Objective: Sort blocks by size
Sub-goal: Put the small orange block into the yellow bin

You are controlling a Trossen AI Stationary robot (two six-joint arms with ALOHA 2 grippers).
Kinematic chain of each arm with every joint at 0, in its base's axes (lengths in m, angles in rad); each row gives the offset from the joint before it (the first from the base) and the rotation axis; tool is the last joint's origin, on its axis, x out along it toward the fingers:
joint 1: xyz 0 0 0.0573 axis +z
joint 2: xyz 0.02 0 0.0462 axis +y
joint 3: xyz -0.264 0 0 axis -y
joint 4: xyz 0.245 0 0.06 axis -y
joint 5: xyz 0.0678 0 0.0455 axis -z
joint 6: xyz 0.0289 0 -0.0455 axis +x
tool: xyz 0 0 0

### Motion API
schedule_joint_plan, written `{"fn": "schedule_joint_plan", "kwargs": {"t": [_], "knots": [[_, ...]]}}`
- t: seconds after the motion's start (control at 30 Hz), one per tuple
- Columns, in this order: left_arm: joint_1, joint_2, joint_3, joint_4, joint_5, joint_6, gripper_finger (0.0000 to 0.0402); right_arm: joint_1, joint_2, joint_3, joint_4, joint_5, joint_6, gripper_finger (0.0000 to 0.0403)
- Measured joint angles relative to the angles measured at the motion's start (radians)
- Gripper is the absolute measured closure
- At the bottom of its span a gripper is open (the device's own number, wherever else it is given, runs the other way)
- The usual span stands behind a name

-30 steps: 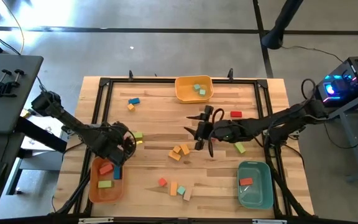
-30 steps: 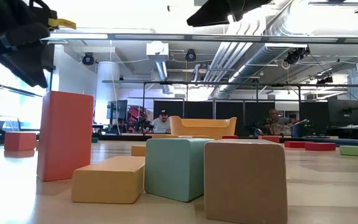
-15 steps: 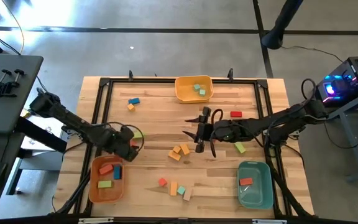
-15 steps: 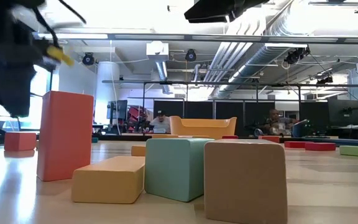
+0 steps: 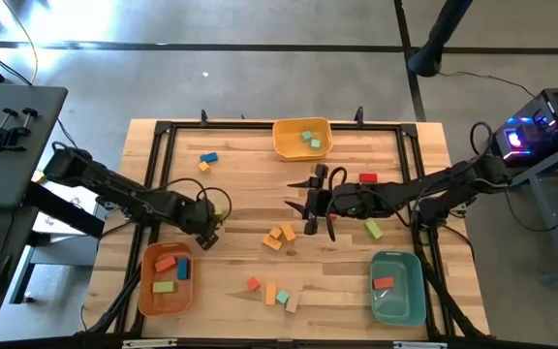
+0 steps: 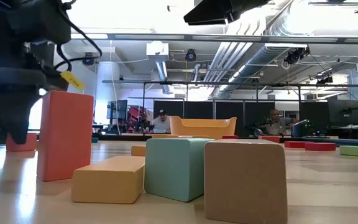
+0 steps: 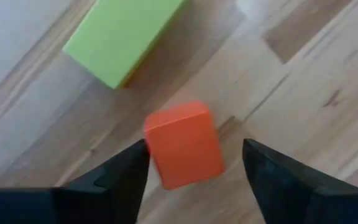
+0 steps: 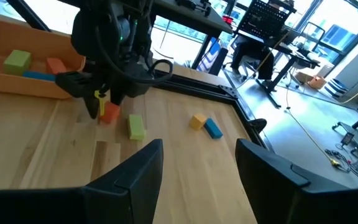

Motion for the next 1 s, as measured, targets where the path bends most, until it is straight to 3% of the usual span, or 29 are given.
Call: {"fn": "schedule_joint_plan", "kwargs": {"t": [0.27, 0.37, 0.5, 0.7, 0.83, 1.0], "knots": [[0.000, -0.002, -0.041, 0.038, -0.013, 0.050, 0.0265, 0.000, 0.000, 0.000, -0.015, 0.000, 0.001, 0.0204], [0.000, 0.001, -0.043, 0.157, -0.025, 0.117, 0.0300, -0.004, 0.000, -0.038, 0.019, -0.038, 0.046, 0.0204], [0.003, 0.001, -0.043, 0.333, -0.103, 0.202, 0.0302, -0.010, 0.002, -0.139, 0.231, -0.148, 0.068, 0.0204], [0.059, 0.001, -0.043, 0.768, -0.116, 0.501, 0.0302, -0.013, 0.002, -0.283, 0.518, -0.244, 0.080, 0.0204], [0.111, 0.001, -0.043, 1.013, -0.066, 0.658, 0.0298, -0.013, 0.002, -0.298, 0.470, -0.278, 0.018, 0.0204], [0.217, 0.001, -0.042, 1.100, -0.015, 0.806, 0.0298, -0.009, 0.002, -0.294, 0.402, -0.290, -0.125, 0.0204]]}}
